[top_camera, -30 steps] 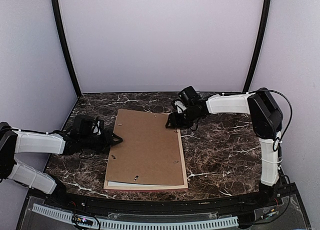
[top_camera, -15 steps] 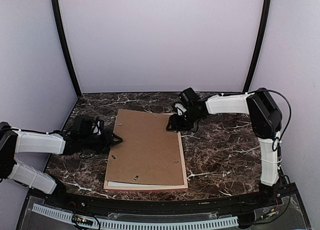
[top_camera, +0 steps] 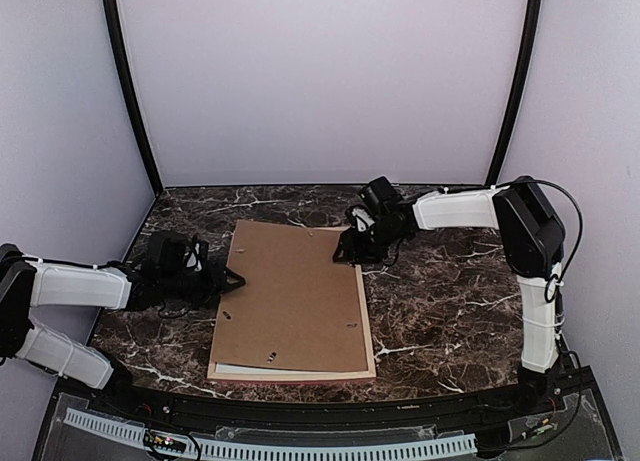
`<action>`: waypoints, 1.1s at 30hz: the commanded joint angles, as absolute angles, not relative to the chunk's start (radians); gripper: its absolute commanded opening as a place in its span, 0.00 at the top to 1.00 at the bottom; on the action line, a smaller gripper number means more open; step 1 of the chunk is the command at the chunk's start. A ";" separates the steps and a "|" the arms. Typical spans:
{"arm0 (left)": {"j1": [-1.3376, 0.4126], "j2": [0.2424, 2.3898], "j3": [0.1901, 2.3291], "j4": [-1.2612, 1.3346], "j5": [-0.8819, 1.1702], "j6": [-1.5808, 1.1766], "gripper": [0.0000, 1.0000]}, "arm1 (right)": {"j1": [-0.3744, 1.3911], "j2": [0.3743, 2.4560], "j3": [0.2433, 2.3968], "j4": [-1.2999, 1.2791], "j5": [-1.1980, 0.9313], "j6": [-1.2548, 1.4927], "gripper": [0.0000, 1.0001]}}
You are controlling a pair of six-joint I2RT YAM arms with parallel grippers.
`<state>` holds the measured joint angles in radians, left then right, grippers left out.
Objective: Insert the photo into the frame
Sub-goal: Place the backboard on the frame body.
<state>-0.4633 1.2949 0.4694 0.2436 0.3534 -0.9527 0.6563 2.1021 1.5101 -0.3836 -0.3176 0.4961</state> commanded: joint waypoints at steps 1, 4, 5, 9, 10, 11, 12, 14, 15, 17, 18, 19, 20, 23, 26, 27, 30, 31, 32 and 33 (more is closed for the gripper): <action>-0.469 1.291 0.487 0.276 0.354 -0.941 0.54 | 0.669 2.118 1.472 -0.406 -0.412 0.554 0.44; -0.470 1.294 0.486 0.276 0.350 -0.939 0.54 | 0.669 2.113 1.464 -0.394 -0.426 0.579 0.45; -0.470 1.295 0.486 0.276 0.351 -0.938 0.54 | 0.669 2.110 1.461 -0.391 -0.428 0.586 0.45; -0.470 1.297 0.486 0.276 0.349 -0.938 0.54 | 0.669 2.100 1.451 -0.380 -0.431 0.620 0.45; -0.470 1.299 0.486 0.276 0.348 -0.937 0.53 | 0.669 2.097 1.449 -0.379 -0.430 0.628 0.46; -0.470 1.300 0.487 0.276 0.347 -0.936 0.53 | 0.669 2.097 1.446 -0.375 -0.431 0.637 0.45; -0.470 1.303 0.486 0.276 0.346 -0.936 0.53 | 0.668 2.094 1.442 -0.370 -0.431 0.644 0.45; -0.470 1.306 0.487 0.276 0.346 -0.936 0.54 | 0.669 2.087 1.436 -0.364 -0.425 0.661 0.45; -0.469 1.307 0.487 0.276 0.346 -0.936 0.54 | 0.669 2.081 1.431 -0.361 -0.420 0.669 0.45; -0.470 1.308 0.487 0.275 0.345 -0.936 0.54 | 0.669 2.069 1.420 -0.354 -0.405 0.687 0.45; -0.471 1.308 0.486 0.275 0.342 -0.936 0.54 | 0.669 2.062 1.412 -0.347 -0.399 0.696 0.45; -0.470 1.308 0.485 0.275 0.341 -0.936 0.54 | 0.668 2.056 1.399 -0.336 -0.396 0.708 0.45; -0.470 1.308 0.485 0.275 0.339 -0.936 0.54 | 0.669 2.050 1.382 -0.322 -0.397 0.727 0.45; -0.470 1.312 0.487 0.277 0.338 -0.935 0.54 | 0.668 2.037 1.349 -0.273 -0.417 0.757 0.45; -0.470 1.317 0.486 0.279 0.339 -0.933 0.53 | 0.668 2.025 1.343 -0.263 -0.402 0.752 0.44; -0.471 1.319 0.485 0.279 0.339 -0.932 0.53 | 0.668 2.016 1.340 -0.256 -0.396 0.749 0.44; -0.471 1.323 0.477 0.283 0.338 -0.930 0.53 | 0.669 1.988 1.346 -0.241 -0.379 0.729 0.44; -0.471 1.325 0.477 0.284 0.337 -0.928 0.53 | 0.669 1.980 1.352 -0.242 -0.371 0.719 0.44; -0.471 1.327 0.476 0.283 0.337 -0.926 0.54 | 0.669 1.971 1.361 -0.247 -0.361 0.709 0.44; -0.471 1.330 0.477 0.280 0.338 -0.923 0.53 | 0.669 1.963 1.368 -0.250 -0.352 0.698 0.44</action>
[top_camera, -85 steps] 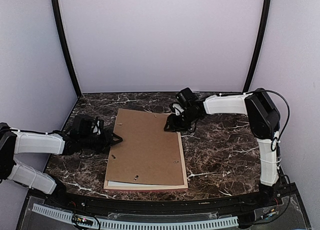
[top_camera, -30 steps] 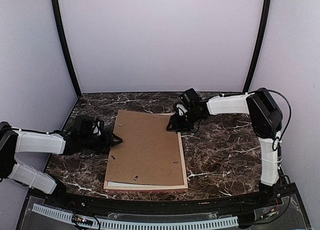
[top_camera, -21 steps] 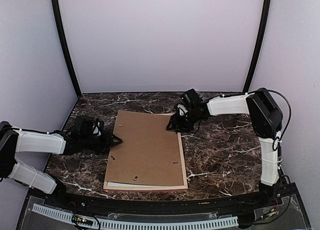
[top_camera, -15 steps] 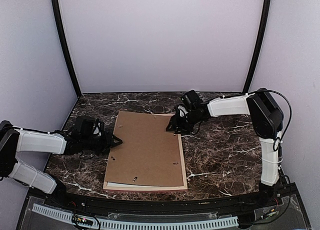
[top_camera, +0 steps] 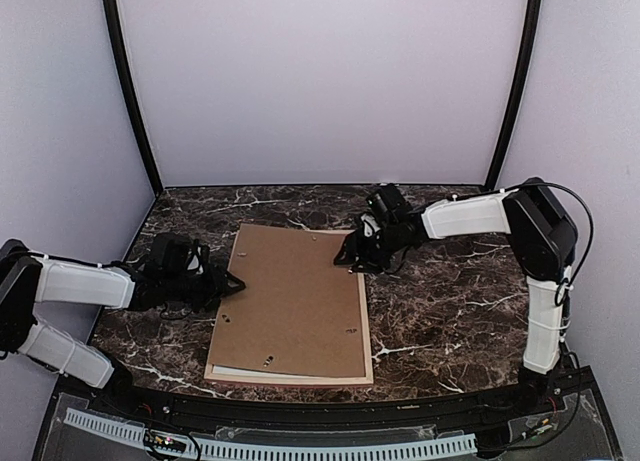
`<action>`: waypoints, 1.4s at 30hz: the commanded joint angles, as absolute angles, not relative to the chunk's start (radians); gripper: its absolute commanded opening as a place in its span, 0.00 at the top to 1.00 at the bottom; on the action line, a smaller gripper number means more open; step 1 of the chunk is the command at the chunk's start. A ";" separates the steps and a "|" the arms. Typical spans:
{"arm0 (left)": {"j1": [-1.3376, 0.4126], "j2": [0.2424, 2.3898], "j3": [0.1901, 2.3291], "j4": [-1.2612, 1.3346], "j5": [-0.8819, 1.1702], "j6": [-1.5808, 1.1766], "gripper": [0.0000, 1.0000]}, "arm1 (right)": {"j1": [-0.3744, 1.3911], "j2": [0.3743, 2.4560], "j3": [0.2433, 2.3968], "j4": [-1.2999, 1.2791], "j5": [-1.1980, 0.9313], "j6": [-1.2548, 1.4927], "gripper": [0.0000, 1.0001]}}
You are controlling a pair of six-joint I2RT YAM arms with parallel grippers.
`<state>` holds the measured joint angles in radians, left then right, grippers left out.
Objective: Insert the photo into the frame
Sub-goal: Place the backboard on the frame body.
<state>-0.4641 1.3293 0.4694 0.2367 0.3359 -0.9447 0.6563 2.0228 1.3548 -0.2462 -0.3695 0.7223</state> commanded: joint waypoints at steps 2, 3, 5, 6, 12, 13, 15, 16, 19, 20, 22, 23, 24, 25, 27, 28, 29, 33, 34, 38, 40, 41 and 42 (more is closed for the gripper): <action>-0.471 1.336 0.479 0.272 0.338 -0.917 0.53 | 0.667 1.946 1.383 -0.264 -0.331 0.682 0.44; -0.471 1.338 0.483 0.268 0.338 -0.914 0.52 | 0.668 1.943 1.390 -0.275 -0.319 0.672 0.44; -0.471 1.347 0.492 0.253 0.336 -0.903 0.50 | 0.667 1.937 1.402 -0.296 -0.292 0.655 0.44; -0.471 1.350 0.499 0.243 0.336 -0.894 0.49 | 0.667 1.934 1.403 -0.309 -0.280 0.646 0.44; -0.471 1.386 0.529 0.215 0.353 -0.864 0.45 | 0.667 1.925 1.397 -0.337 -0.221 0.624 0.44; -0.471 1.396 0.531 0.213 0.359 -0.861 0.44 | 0.667 1.927 1.397 -0.342 -0.212 0.620 0.44; -0.470 1.410 0.537 0.209 0.369 -0.856 0.43 | 0.667 1.931 1.400 -0.345 -0.205 0.611 0.44; -0.470 1.417 0.540 0.206 0.371 -0.855 0.42 | 0.667 1.932 1.398 -0.340 -0.209 0.608 0.44; -0.471 1.429 0.545 0.199 0.376 -0.847 0.40 | 0.674 1.935 1.394 -0.309 -0.249 0.594 0.45; -0.471 1.433 0.547 0.198 0.376 -0.845 0.40 | 0.678 1.936 1.394 -0.296 -0.266 0.591 0.45; -0.472 1.438 0.549 0.192 0.375 -0.842 0.39 | 0.691 1.942 1.398 -0.269 -0.307 0.581 0.45; -0.472 1.439 0.552 0.187 0.374 -0.838 0.38 | 0.700 1.946 1.402 -0.259 -0.325 0.579 0.45; -0.472 1.443 0.553 0.184 0.373 -0.836 0.38 | 0.708 1.952 1.407 -0.250 -0.342 0.578 0.45; -0.473 1.445 0.555 0.178 0.372 -0.832 0.37 | 0.717 1.961 1.412 -0.241 -0.362 0.576 0.45; -0.475 1.450 0.560 0.170 0.370 -0.826 0.36 | 0.735 1.981 1.426 -0.227 -0.394 0.577 0.45; -0.476 1.454 0.562 0.168 0.369 -0.822 0.36 | 0.744 1.990 1.429 -0.213 -0.412 0.581 0.45; -0.476 1.456 0.565 0.164 0.368 -0.821 0.36 | 0.751 2.000 1.432 -0.197 -0.429 0.586 0.45; -0.480 1.462 0.568 0.155 0.365 -0.815 0.35 | 0.775 2.046 1.438 -0.145 -0.486 0.611 0.46; -0.481 1.462 0.569 0.153 0.364 -0.815 0.35 | 0.778 2.055 1.439 -0.139 -0.492 0.615 0.46; -0.484 1.459 0.569 0.147 0.361 -0.813 0.34 | 0.781 2.091 1.426 -0.118 -0.507 0.623 0.47; -0.485 1.453 0.571 0.141 0.358 -0.811 0.34 | 0.780 2.102 1.416 -0.119 -0.500 0.618 0.46; -0.485 1.450 0.572 0.139 0.356 -0.810 0.34 | 0.780 2.106 1.408 -0.120 -0.496 0.617 0.46; -0.485 1.448 0.575 0.133 0.353 -0.807 0.34 | 0.779 2.110 1.401 -0.122 -0.492 0.615 0.47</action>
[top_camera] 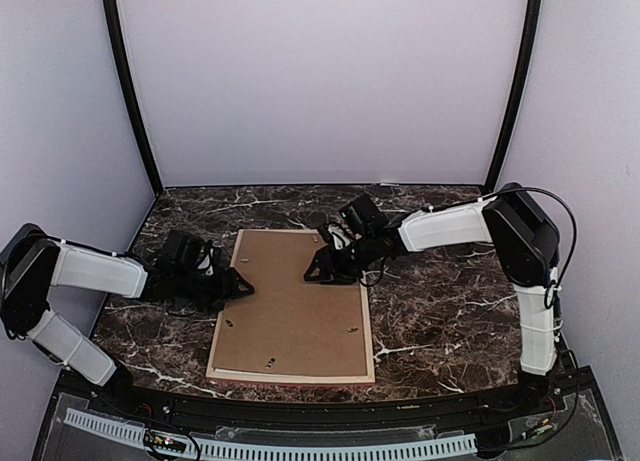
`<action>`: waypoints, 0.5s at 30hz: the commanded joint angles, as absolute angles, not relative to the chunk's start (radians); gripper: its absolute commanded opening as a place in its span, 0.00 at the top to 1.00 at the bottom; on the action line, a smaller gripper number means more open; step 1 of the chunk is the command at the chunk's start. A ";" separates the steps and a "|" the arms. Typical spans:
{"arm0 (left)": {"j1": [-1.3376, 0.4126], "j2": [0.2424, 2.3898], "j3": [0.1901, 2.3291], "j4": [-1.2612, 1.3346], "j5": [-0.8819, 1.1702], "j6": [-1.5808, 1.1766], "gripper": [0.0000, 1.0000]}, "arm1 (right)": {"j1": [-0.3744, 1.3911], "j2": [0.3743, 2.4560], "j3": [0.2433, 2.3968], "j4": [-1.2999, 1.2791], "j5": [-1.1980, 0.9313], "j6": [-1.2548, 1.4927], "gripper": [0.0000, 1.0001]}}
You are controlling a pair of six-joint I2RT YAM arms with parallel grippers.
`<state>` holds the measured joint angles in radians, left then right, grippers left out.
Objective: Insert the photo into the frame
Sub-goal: Place the backboard on the frame body.
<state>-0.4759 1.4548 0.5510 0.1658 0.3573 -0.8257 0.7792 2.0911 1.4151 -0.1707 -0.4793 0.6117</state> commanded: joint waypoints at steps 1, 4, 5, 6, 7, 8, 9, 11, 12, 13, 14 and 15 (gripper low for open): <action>-0.484 1.443 0.577 0.128 0.348 -0.805 0.33 | 0.778 2.110 1.394 -0.123 -0.488 0.614 0.47; -0.484 1.433 0.584 0.108 0.336 -0.792 0.33 | 0.779 2.111 1.378 -0.127 -0.477 0.609 0.47; -0.485 1.431 0.586 0.104 0.333 -0.787 0.33 | 0.779 2.112 1.374 -0.130 -0.472 0.607 0.47; -0.485 1.427 0.588 0.097 0.332 -0.785 0.32 | 0.778 2.112 1.370 -0.134 -0.468 0.606 0.47; -0.486 1.426 0.591 0.091 0.329 -0.781 0.32 | 0.778 2.113 1.365 -0.136 -0.463 0.605 0.47; -0.486 1.422 0.591 0.087 0.327 -0.780 0.32 | 0.778 2.114 1.361 -0.137 -0.459 0.606 0.47; -0.485 1.421 0.595 0.081 0.325 -0.776 0.32 | 0.777 2.115 1.357 -0.138 -0.457 0.605 0.47; -0.486 1.416 0.598 0.070 0.320 -0.771 0.32 | 0.776 2.116 1.347 -0.138 -0.447 0.604 0.47; -0.485 1.412 0.599 0.067 0.316 -0.770 0.32 | 0.776 2.117 1.343 -0.136 -0.443 0.604 0.47; -0.485 1.409 0.602 0.058 0.315 -0.766 0.32 | 0.775 2.116 1.339 -0.136 -0.442 0.604 0.47; -0.485 1.405 0.603 0.054 0.310 -0.765 0.31 | 0.774 2.115 1.336 -0.134 -0.442 0.604 0.47; -0.485 1.402 0.605 0.045 0.307 -0.761 0.31 | 0.775 2.114 1.334 -0.133 -0.443 0.605 0.47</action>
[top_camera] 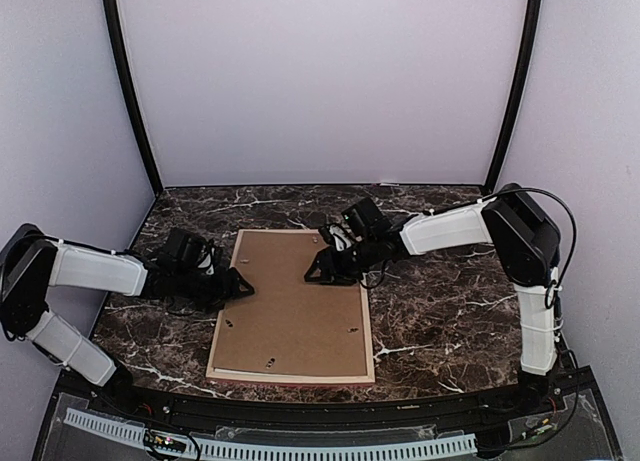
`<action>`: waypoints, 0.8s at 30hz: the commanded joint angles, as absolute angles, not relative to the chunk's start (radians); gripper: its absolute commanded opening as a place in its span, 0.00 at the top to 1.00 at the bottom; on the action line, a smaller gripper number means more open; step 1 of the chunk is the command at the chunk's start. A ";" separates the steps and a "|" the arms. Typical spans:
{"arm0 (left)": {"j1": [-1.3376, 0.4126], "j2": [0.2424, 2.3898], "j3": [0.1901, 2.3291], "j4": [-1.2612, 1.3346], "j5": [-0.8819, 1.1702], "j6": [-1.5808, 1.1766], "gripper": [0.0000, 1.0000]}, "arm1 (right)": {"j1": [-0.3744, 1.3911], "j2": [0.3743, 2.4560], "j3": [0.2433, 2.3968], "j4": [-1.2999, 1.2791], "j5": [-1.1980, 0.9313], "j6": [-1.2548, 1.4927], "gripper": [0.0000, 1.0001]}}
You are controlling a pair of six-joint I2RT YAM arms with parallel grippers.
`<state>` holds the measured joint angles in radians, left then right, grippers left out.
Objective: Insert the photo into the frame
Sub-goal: Place the backboard on the frame body.
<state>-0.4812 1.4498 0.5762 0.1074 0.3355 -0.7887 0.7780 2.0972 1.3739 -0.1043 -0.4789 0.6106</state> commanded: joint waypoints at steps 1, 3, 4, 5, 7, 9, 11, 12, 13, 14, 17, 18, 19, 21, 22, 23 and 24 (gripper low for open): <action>-0.484 1.396 0.605 0.040 0.303 -0.759 0.31 | 0.774 2.115 1.332 -0.132 -0.443 0.604 0.47; -0.484 1.386 0.608 0.027 0.295 -0.753 0.31 | 0.773 2.114 1.331 -0.134 -0.442 0.603 0.47; -0.485 1.382 0.610 0.017 0.293 -0.749 0.31 | 0.772 2.114 1.331 -0.136 -0.441 0.601 0.48; -0.485 1.374 0.611 0.012 0.286 -0.747 0.30 | 0.771 2.115 1.330 -0.137 -0.441 0.600 0.47; -0.486 1.361 0.614 0.007 0.276 -0.740 0.30 | 0.772 2.114 1.330 -0.137 -0.441 0.599 0.47; -0.485 1.349 0.615 -0.024 0.266 -0.733 0.30 | 0.771 2.114 1.330 -0.139 -0.442 0.597 0.47; -0.486 1.337 0.616 -0.039 0.254 -0.726 0.30 | 0.770 2.114 1.330 -0.140 -0.442 0.595 0.47; -0.486 1.330 0.616 -0.049 0.251 -0.723 0.30 | 0.770 2.114 1.330 -0.142 -0.442 0.595 0.47; -0.485 1.327 0.617 -0.058 0.244 -0.717 0.30 | 0.770 2.114 1.330 -0.143 -0.442 0.593 0.47; -0.485 1.321 0.618 -0.062 0.235 -0.714 0.30 | 0.770 2.113 1.329 -0.144 -0.442 0.591 0.47; -0.485 1.308 0.623 -0.082 0.217 -0.697 0.29 | 0.769 2.109 1.329 -0.148 -0.439 0.585 0.47; -0.485 1.301 0.624 -0.086 0.205 -0.693 0.29 | 0.769 2.108 1.330 -0.149 -0.437 0.582 0.47; -0.485 1.299 0.629 -0.097 0.199 -0.682 0.29 | 0.769 2.106 1.330 -0.152 -0.436 0.581 0.47; -0.485 1.290 0.640 -0.115 0.181 -0.666 0.29 | 0.766 2.104 1.333 -0.158 -0.436 0.578 0.47; -0.486 1.286 0.643 -0.119 0.168 -0.660 0.29 | 0.765 2.102 1.334 -0.160 -0.436 0.576 0.47; -0.485 1.283 0.647 -0.125 0.161 -0.646 0.29 | 0.764 2.100 1.336 -0.161 -0.437 0.575 0.47; -0.484 1.280 0.649 -0.128 0.147 -0.640 0.29 | 0.764 2.095 1.339 -0.162 -0.439 0.572 0.47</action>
